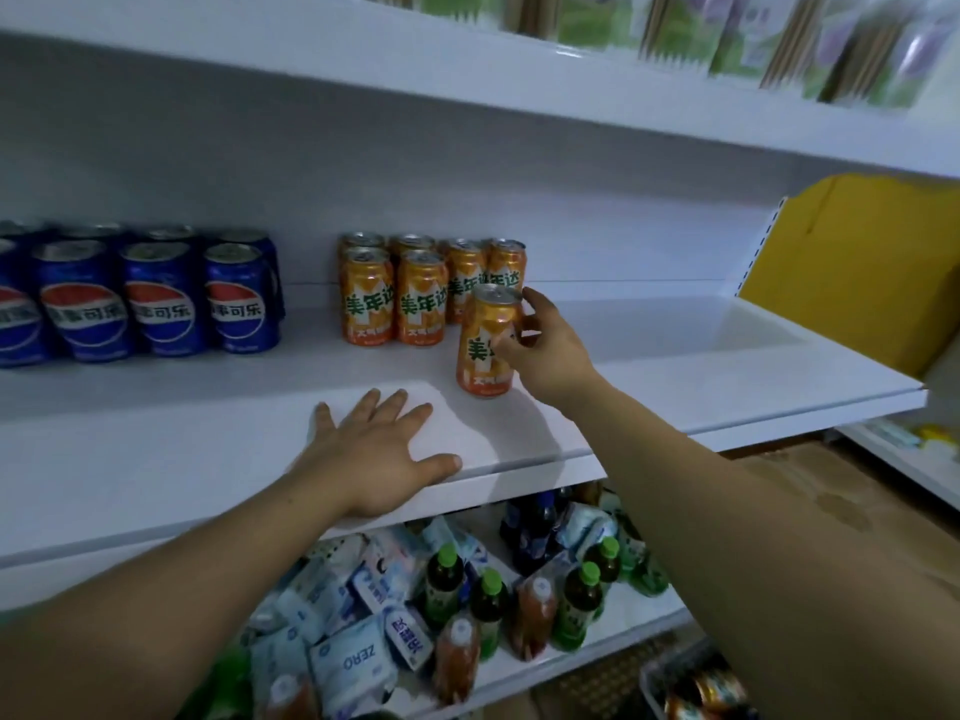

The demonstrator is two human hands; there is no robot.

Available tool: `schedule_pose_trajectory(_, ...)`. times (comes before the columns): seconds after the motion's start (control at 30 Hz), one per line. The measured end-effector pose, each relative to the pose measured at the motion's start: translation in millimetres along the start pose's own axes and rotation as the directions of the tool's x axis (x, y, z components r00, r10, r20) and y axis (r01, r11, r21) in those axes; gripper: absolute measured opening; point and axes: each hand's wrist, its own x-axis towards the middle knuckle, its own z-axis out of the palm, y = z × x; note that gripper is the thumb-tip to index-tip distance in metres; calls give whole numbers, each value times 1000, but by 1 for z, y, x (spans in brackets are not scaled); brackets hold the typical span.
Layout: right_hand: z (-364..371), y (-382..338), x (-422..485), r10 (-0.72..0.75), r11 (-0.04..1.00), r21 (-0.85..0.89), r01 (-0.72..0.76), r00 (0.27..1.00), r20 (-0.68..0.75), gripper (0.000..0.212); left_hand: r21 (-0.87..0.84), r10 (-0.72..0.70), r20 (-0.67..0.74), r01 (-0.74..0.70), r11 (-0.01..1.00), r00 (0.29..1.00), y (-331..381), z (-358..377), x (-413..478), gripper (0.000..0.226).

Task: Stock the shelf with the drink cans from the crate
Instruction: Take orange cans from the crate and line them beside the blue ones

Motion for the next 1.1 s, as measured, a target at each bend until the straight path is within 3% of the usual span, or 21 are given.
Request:
schedule_pose_trajectory(0.37, 38, 14, 38, -35, 995, -100, 25, 995, -93, 85, -22, -4, -20, 3, 1000, 1000, 2, 3, 2, 85)
schedule_pose_trajectory(0.67, 52, 23, 67, 0, 994, -110, -9, 996, -86, 59, -16, -15, -9, 15, 1000, 1000, 3, 2, 0, 83)
schedule_pose_trajectory(0.77, 57, 22, 76, 33, 995, -92, -42, 995, -92, 61, -14, -14, -8, 14, 1000, 1000, 4, 2, 0, 83)
schedule_pose_trajectory(0.97, 59, 15, 82, 134, 984, -112, -137, 990, -37, 68, -23, -16, 0, 16, 1000, 1000, 2, 4, 3, 84)
schedule_pose_trajectory(1.1, 41, 8, 66, 146, 971, -201, -127, 985, 86, 62, -36, -17, 2, 17, 999, 1000, -1, 2, 5, 84)
